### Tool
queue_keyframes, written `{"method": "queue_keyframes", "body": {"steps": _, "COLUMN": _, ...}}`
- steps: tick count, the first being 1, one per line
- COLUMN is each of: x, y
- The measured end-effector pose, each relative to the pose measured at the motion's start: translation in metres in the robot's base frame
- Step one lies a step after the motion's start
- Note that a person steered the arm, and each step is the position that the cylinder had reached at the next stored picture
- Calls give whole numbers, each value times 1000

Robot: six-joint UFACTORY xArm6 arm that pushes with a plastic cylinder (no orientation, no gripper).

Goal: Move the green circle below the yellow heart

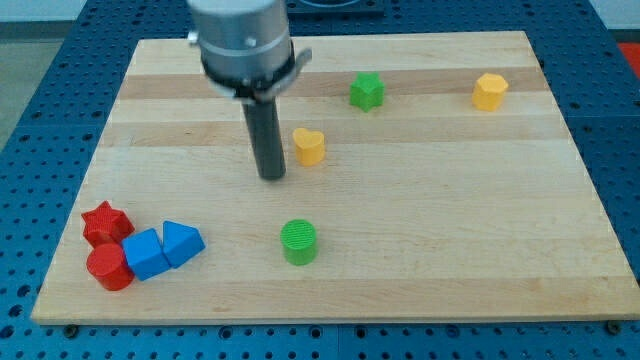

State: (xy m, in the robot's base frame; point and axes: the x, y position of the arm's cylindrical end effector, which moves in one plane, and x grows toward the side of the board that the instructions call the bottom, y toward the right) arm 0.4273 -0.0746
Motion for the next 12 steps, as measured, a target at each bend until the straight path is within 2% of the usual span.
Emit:
{"method": "queue_keyframes", "body": {"steps": 1, "x": -10, "y": 0}}
{"method": "queue_keyframes", "body": {"steps": 3, "x": 112, "y": 1}}
{"method": "queue_keyframes", "body": {"steps": 4, "x": 121, "y": 0}}
{"method": "queue_keyframes", "body": {"steps": 5, "x": 167, "y": 9}}
{"method": "queue_keyframes", "body": {"steps": 6, "x": 190, "y": 30}}
{"method": "queue_keyframes", "body": {"steps": 8, "x": 187, "y": 51}}
{"method": "queue_keyframes", "body": {"steps": 9, "x": 161, "y": 39}}
{"method": "queue_keyframes", "body": {"steps": 11, "x": 48, "y": 6}}
{"method": "queue_keyframes", "body": {"steps": 12, "x": 44, "y": 6}}
